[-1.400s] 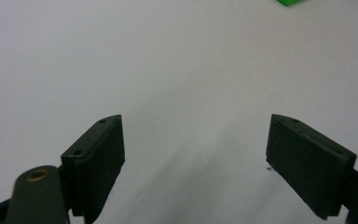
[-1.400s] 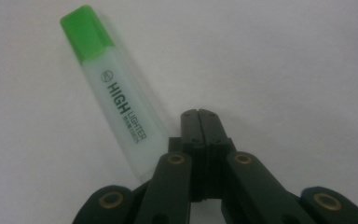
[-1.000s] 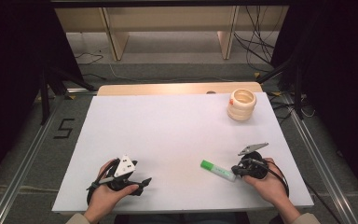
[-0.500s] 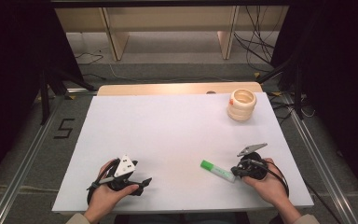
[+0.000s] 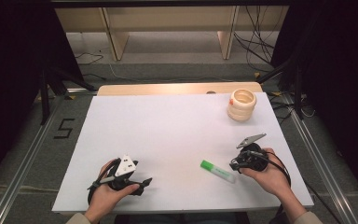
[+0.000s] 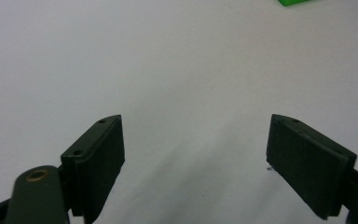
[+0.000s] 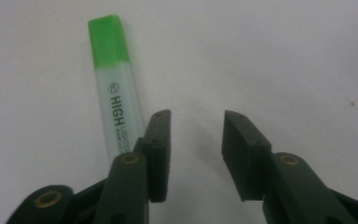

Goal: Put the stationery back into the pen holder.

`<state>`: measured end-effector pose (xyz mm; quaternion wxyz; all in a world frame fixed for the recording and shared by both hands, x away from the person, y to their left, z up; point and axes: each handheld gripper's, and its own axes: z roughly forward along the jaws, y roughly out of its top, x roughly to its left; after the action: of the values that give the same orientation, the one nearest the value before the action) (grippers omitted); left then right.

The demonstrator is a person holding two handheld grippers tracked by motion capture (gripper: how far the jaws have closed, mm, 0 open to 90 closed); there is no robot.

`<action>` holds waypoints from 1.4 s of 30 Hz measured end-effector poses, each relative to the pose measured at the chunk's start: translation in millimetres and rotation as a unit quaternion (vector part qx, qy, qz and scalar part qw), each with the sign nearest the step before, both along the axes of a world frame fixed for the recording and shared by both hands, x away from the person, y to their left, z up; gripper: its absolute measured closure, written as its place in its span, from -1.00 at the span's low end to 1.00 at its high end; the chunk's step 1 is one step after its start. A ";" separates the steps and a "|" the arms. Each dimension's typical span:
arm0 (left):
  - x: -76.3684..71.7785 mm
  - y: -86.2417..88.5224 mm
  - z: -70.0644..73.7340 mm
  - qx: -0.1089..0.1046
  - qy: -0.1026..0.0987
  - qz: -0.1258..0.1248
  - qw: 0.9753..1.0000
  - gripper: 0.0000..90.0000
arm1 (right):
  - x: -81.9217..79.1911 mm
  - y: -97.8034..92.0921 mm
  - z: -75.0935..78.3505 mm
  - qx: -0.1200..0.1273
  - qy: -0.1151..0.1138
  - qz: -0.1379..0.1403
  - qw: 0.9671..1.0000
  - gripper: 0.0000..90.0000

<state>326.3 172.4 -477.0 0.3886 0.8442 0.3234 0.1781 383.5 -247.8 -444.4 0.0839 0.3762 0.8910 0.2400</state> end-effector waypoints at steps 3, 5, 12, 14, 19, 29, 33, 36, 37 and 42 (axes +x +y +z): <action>0.1 -0.4 0.0 0.000 -0.001 0.001 1.000 -0.58 | 2.3 4.1 1.9 -0.003 0.008 0.015 1.000 0.23; 0.0 -0.6 0.2 -0.001 -0.001 0.001 1.000 -0.58 | 3.8 9.4 3.1 -0.010 0.020 0.032 0.999 0.18; 0.1 -0.6 0.2 -0.002 -0.002 0.001 1.000 -0.58 | 6.4 29.9 4.6 -0.031 0.049 0.081 0.995 0.13; 0.2 -0.7 0.1 -0.002 -0.002 0.001 1.000 -0.58 | 6.4 35.9 3.6 -0.043 0.052 0.099 0.993 0.12; 0.3 -1.3 0.2 -0.001 -0.001 -0.001 1.000 -0.58 | 6.8 49.7 -0.9 -0.070 0.062 0.120 0.988 0.14; 0.5 -1.4 0.1 -0.001 -0.001 -0.002 1.000 -0.57 | 12.7 64.8 -9.6 -0.117 0.068 0.153 0.979 0.18; 0.5 -1.6 0.0 -0.001 -0.001 -0.002 1.000 -0.57 | 14.2 68.1 -10.6 -0.125 0.069 0.155 0.977 0.22; 0.5 -1.6 0.1 -0.001 -0.001 -0.003 1.000 -0.57 | 14.7 70.7 -11.5 -0.135 0.070 0.156 0.976 0.23; 0.4 -1.7 0.1 -0.002 -0.001 -0.003 1.000 -0.57 | 15.1 71.1 -11.6 -0.138 0.071 0.160 0.975 0.24; 0.5 -1.8 0.0 -0.001 -0.001 -0.003 1.000 -0.56 | 16.0 74.0 -11.0 -0.145 0.074 0.160 0.974 0.26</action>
<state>326.8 170.6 -477.0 0.3907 0.8446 0.3205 0.1771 399.4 -173.8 -455.4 0.0323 0.2296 0.9685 0.0904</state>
